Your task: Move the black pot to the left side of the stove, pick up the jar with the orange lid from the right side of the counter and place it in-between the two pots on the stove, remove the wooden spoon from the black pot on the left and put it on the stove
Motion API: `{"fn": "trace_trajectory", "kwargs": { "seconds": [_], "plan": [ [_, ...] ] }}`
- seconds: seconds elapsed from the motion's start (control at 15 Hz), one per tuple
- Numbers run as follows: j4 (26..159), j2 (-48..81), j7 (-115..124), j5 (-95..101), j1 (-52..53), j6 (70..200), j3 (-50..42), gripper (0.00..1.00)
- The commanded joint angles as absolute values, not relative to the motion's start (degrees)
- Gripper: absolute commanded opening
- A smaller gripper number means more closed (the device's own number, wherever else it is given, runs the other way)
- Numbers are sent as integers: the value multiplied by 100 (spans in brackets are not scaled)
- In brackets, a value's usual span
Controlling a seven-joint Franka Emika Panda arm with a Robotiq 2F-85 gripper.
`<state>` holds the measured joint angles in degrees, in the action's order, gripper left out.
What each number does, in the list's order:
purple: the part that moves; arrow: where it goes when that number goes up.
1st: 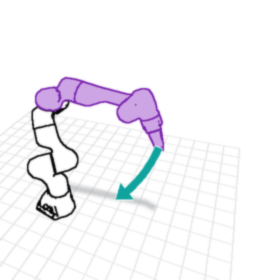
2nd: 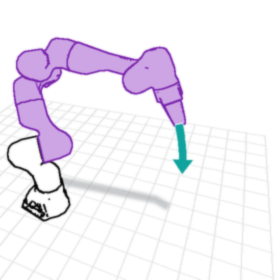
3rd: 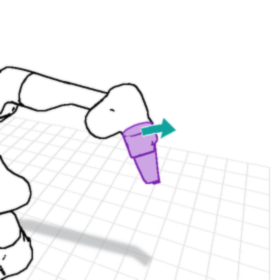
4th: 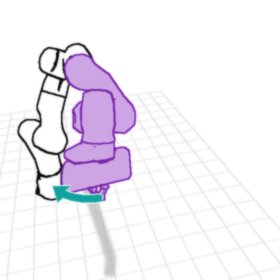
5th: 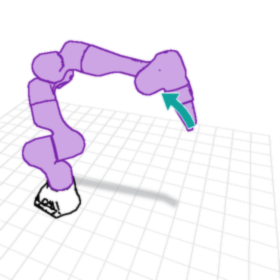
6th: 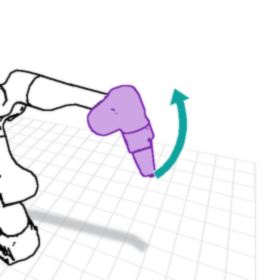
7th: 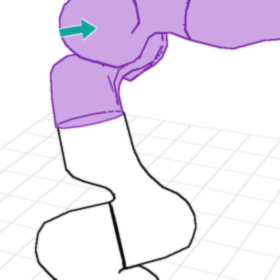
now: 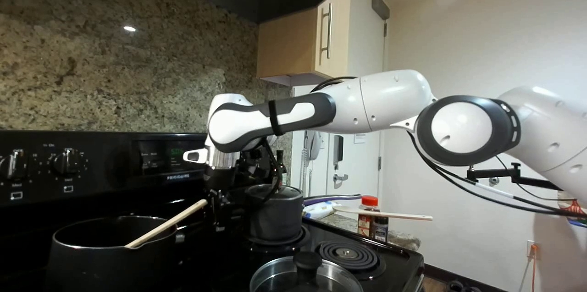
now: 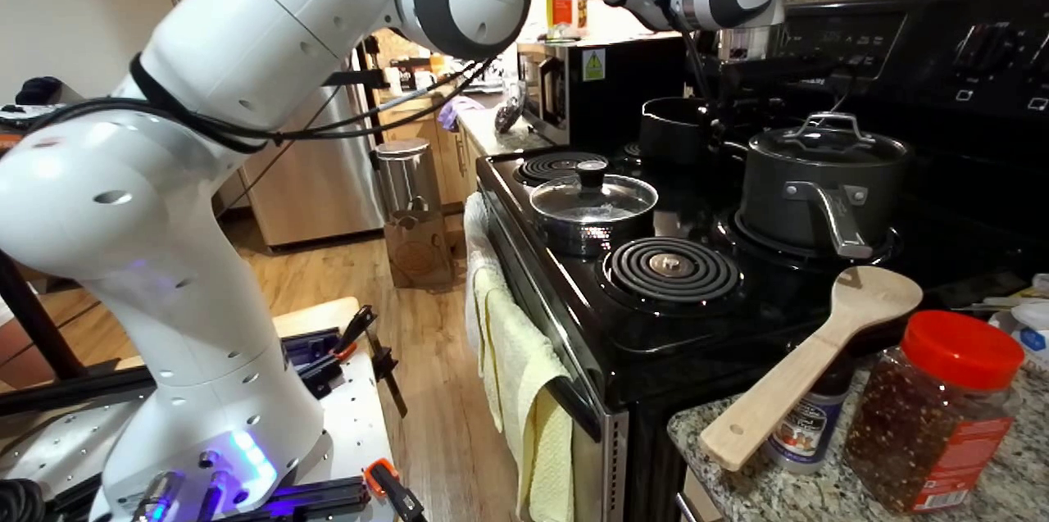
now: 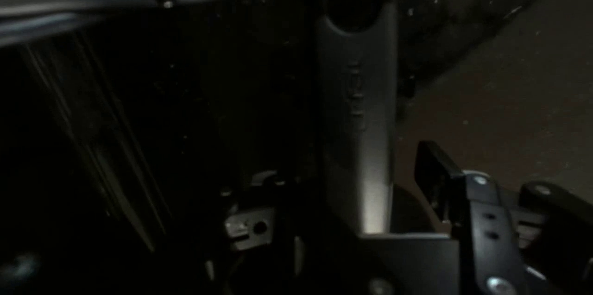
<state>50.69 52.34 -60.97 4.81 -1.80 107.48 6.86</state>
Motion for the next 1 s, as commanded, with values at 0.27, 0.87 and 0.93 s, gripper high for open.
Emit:
{"fn": "trace_trajectory", "kwargs": {
  "seconds": [0.27, 0.87, 0.93],
  "plan": [
    [4762, 5308, -6486, 457, -171, 10510, 769, 11],
    [4460, 5248, -6889, 529, 125, 10436, 897, 10],
    [4484, 5237, -6996, 528, 161, 10414, 918, 10]
  ]
}}
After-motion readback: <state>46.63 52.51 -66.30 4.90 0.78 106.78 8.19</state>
